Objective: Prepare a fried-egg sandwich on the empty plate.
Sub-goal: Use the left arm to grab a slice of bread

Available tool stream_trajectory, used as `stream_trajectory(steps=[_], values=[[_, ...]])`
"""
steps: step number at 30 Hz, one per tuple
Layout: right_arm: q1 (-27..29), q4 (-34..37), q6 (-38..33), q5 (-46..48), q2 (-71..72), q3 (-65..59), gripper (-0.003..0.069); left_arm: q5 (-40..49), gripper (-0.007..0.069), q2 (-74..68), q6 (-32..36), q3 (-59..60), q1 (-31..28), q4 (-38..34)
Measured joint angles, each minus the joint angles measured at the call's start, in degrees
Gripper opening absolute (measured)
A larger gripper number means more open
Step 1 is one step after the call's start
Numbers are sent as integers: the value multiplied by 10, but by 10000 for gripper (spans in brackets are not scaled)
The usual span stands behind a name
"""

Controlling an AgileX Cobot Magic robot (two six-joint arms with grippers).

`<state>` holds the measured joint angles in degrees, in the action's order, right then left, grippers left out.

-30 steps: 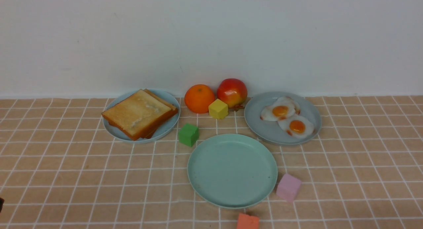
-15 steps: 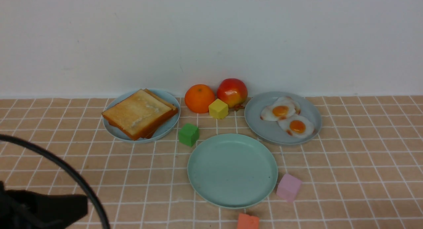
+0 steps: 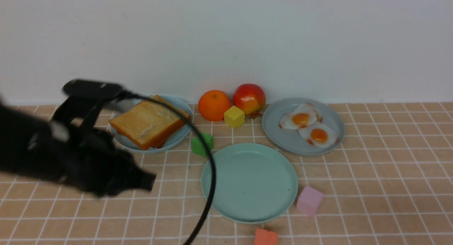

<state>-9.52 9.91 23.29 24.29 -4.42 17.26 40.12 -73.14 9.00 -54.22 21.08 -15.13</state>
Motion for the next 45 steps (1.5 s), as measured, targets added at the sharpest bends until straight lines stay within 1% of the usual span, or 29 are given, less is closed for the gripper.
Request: stream_trajectory(steps=[2,4,5,7,10,11,12,15,16,19,21,22,23,24,25,26,27,29,33,40,45], values=[[-26,-18,-50,94,-51,83,110,0,-13,-52,-1,-44,-15,10],[-56,-33,-114,201,-107,173,74,-1,-13,-116,0,-101,-42,22],[-56,-34,-119,210,-112,180,71,-1,-13,-127,1,-112,-44,23],[-75,-39,-177,305,-163,258,48,-5,-13,-200,13,-179,-68,49],[-81,-41,-206,341,-192,293,46,-5,-13,-270,37,-248,-77,88],[-81,-41,-208,341,-192,294,46,-5,-13,-274,41,-252,-78,93],[-82,-42,-213,342,-197,298,46,-4,-11,-304,54,-282,-78,110],[-82,-43,-216,343,-197,299,46,-4,22,-343,84,-321,-78,136],[-82,-44,-216,347,-197,299,46,-5,78,-362,104,-339,-78,148],[-82,-43,-217,351,-197,299,50,-13,213,-385,129,-350,-78,163],[-82,-42,-217,351,-197,299,50,-15,262,-393,138,-350,-78,167],[-82,-39,-217,351,-197,299,53,-16,335,-402,146,-350,-78,168],[-82,-39,-217,351,-197,299,53,-17,383,-408,150,-350,-78,168],[-82,-38,-217,351,-197,299,54,-19,416,-414,153,-350,-78,167],[-82,-37,-217,351,-197,299,53,-19,421,-415,153,-350,-78,166],[-82,-37,-217,351,-197,299,57,-25,460,-424,159,-350,-78,161],[-82,-37,-217,351,-197,299,57,-28,476,-429,162,-350,-78,161],[-82,-37,-217,350,-197,299,60,-40,491,-439,171,-350,-78,159],[-82,-34,-217,340,-197,299,64,-62,498,-456,177,-351,-78,159],[-82,-22,-217,336,-197,299,64,-70,489,-467,176,-355,-78,159],[-82,-17,-217,336,-197,299,64,-68,353,-468,168,-356,-78,158]])
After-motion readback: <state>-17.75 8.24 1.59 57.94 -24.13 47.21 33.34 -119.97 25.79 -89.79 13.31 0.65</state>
